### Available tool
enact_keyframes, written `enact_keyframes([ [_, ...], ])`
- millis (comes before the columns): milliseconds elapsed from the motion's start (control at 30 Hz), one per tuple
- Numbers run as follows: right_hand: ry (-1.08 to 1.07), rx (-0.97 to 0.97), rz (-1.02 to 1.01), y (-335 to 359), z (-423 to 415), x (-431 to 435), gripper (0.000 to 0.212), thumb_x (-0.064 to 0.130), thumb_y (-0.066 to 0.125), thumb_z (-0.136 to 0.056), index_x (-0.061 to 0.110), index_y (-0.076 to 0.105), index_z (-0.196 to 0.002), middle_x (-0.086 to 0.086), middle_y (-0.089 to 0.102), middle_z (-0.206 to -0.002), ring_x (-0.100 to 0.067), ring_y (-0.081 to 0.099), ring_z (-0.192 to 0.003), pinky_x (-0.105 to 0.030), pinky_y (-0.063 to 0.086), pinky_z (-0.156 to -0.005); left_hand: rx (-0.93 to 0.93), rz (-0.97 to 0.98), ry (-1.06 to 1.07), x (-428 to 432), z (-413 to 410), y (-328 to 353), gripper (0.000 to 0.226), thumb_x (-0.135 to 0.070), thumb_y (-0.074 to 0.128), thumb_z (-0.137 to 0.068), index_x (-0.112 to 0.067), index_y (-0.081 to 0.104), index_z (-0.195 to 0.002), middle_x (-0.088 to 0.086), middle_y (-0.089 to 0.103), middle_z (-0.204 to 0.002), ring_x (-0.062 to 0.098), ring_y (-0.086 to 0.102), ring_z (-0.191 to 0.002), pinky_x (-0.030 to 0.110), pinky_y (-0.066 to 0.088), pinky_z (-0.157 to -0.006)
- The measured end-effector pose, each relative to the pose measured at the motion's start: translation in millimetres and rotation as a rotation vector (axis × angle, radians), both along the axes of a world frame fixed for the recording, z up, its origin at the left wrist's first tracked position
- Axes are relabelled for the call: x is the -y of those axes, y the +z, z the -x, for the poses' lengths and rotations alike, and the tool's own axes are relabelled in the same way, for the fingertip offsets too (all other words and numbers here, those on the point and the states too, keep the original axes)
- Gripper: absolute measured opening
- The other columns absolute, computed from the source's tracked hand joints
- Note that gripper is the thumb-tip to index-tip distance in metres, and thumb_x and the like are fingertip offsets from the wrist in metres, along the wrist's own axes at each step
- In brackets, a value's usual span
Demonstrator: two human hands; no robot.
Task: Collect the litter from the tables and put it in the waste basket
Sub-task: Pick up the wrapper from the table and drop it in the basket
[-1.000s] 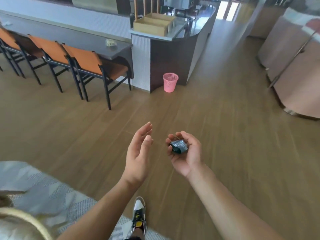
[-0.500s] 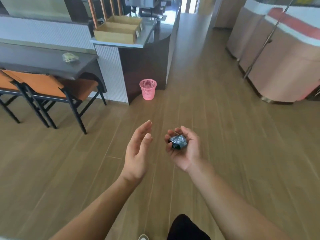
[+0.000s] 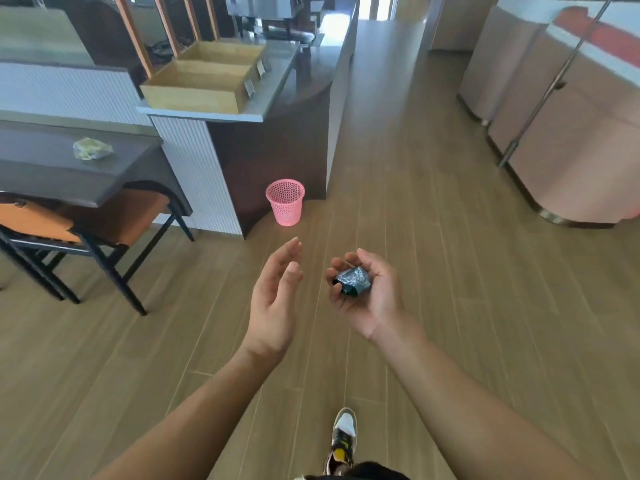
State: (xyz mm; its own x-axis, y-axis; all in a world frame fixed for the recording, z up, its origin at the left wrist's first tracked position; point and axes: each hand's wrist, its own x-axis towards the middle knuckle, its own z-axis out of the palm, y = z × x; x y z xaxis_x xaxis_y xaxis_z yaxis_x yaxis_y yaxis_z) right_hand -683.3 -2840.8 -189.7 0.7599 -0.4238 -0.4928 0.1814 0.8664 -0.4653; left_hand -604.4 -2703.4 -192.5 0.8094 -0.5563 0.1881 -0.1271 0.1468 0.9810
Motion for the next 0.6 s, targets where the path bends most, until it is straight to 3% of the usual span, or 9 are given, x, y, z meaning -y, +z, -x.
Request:
enact_keyframes([
  [200,0.027,-0.012,0.055,15.6,-78.9,103.6,0.020,0.027,0.063,-0.096,0.013,0.067,-0.083,-0.010,0.073,-0.088,-0.026,0.072,-0.070,-0.026,0.053,-0.050,-0.022,0.029,0.041,99.5,-66.9,7.5,0.061,-0.052,0.049,-0.098,-0.018,0.058,-0.146,-0.006,0.064,-0.145,0.010,0.056,-0.140,0.051,0.049,-0.116],
  [600,0.051,-0.050,0.070,-8.9,-264.5,235.4,0.019,0.027,0.063,-0.096,0.013,0.068,-0.084,-0.010,0.074,-0.089,-0.026,0.073,-0.070,-0.026,0.054,-0.052,-0.041,0.079,0.054,234.5,-252.9,-17.3,0.046,-0.050,0.049,-0.100,-0.032,0.060,-0.142,-0.006,0.064,-0.146,0.013,0.054,-0.142,0.053,0.049,-0.115],
])
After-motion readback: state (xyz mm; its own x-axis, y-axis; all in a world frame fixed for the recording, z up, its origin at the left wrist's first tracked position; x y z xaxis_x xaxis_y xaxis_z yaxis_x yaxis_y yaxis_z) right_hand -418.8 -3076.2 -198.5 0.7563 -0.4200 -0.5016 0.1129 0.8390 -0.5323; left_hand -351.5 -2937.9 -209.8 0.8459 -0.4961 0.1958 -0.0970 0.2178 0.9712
